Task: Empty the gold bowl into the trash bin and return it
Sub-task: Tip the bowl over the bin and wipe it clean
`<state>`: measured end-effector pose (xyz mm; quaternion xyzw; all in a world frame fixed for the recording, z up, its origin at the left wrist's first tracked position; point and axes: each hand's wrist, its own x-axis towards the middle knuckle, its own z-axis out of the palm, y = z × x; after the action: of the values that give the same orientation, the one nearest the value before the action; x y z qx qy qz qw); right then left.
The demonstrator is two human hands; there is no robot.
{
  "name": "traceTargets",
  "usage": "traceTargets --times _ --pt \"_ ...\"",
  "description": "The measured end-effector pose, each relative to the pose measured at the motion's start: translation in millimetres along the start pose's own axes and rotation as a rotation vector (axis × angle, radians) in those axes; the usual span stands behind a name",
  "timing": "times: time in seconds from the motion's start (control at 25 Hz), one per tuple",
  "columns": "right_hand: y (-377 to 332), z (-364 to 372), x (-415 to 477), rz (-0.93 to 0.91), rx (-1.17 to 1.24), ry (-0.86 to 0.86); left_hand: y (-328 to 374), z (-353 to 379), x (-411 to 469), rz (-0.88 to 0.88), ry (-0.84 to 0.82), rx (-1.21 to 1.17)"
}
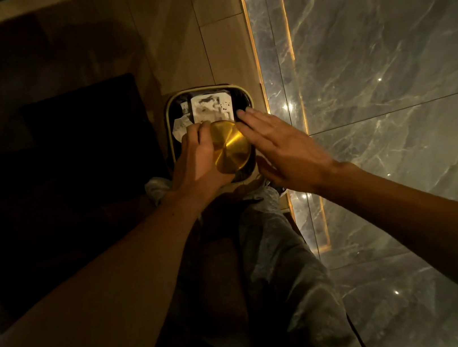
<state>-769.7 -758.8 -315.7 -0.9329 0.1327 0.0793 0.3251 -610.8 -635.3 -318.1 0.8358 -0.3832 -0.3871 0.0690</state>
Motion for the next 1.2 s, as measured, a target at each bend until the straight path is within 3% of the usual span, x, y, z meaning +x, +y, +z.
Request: traceTargets --times 0.28,0.4,0.52,0.68,1.2 --pt "6 15 -3 -0.332 -0.378 -0.228 2 -5 -2 -0.001 -0.020 -0.019" --pt "5 18 -2 -0.290 -0.305 -0.115 3 -6 -2 -0.017 -0.018 -0.012" --pt "3 20 -1 -0.322 -0.373 -0.175 4 -6 -1 -0.026 -0.028 0.019" --pt "2 18 1 -0.248 -0.311 -0.087 3 -5 -4 -0.024 -0.010 -0.002" --pt "4 21 0 -0.313 -0.418 -0.143 -2 2 -5 -0.051 -0.023 0.038"
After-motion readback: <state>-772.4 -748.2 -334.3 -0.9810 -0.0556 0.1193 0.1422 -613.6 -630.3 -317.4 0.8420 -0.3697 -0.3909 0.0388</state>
